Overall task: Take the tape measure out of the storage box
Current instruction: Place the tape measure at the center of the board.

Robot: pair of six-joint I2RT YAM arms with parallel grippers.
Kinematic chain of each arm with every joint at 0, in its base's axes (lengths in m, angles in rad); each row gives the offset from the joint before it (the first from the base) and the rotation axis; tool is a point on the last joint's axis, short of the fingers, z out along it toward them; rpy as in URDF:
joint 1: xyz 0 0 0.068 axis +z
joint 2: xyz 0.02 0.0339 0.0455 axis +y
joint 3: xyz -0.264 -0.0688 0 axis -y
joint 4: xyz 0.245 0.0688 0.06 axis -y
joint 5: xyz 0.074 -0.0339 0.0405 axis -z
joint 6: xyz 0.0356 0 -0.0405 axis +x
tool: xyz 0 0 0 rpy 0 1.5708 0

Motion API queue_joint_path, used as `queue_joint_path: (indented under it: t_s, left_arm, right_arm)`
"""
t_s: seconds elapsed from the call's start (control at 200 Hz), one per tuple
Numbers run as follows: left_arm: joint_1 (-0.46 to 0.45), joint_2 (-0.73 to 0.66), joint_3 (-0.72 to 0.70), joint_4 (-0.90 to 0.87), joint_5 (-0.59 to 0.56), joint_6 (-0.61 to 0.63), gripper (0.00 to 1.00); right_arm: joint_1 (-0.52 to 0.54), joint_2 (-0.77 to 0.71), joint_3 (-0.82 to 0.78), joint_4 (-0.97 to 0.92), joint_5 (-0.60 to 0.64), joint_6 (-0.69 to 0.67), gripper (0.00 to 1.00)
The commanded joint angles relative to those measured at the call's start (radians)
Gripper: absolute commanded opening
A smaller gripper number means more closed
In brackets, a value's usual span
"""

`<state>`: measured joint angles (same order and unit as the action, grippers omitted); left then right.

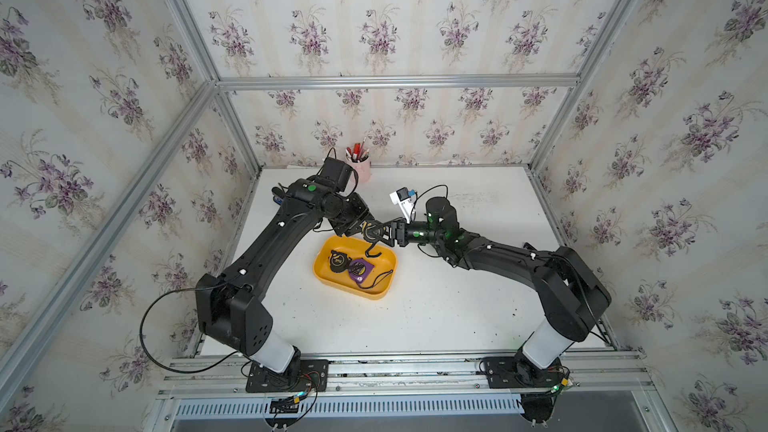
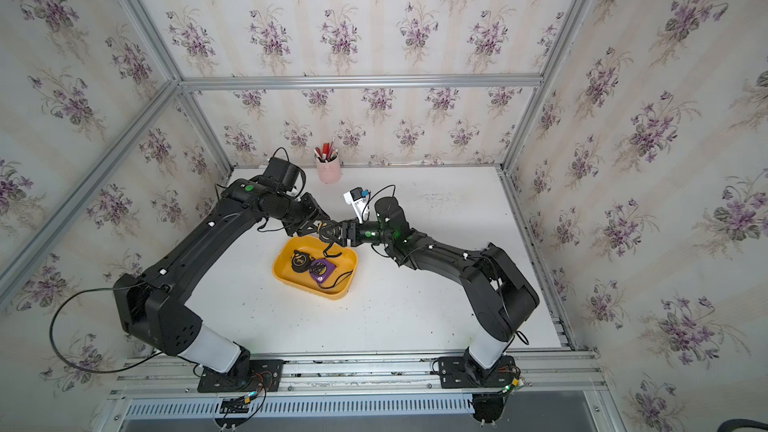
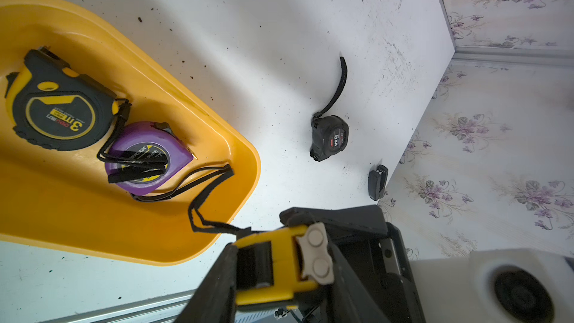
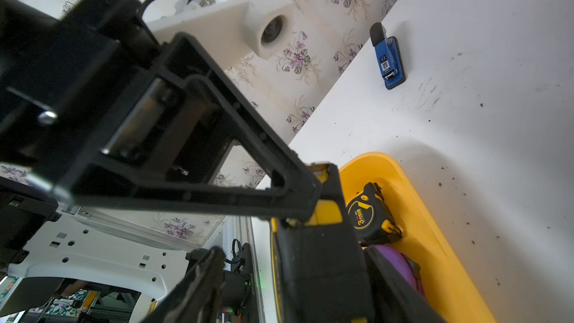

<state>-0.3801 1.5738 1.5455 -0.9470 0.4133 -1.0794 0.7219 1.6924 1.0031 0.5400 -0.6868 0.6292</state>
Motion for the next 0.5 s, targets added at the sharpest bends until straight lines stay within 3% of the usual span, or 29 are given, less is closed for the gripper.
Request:
queue_joint_path:
  t_s: [0.0, 0.14, 0.34, 0.495]
  left_arm:
    - [0.000, -0.008, 0.000, 0.036, 0.011, -0.005, 0.44]
    - [0.001, -0.012, -0.005, 0.034, 0.008, -0.004, 0.47]
    - [0.000, -0.006, -0.009, 0.040, 0.011, -0.001, 0.83]
    - [0.003, 0.000, -0.023, 0.047, 0.012, 0.009, 0.94]
  right_arm:
    - [0.007, 0.008, 0.012, 0.017, -0.011, 0.002, 0.62]
    - [0.007, 0.008, 0.018, 0.003, 0.001, -0.003, 0.44]
    - [0.008, -0.005, 0.017, -0.021, 0.021, -0.026, 0.27]
    - [0.007, -0.050, -0.006, -0.086, 0.082, -0.049, 0.22]
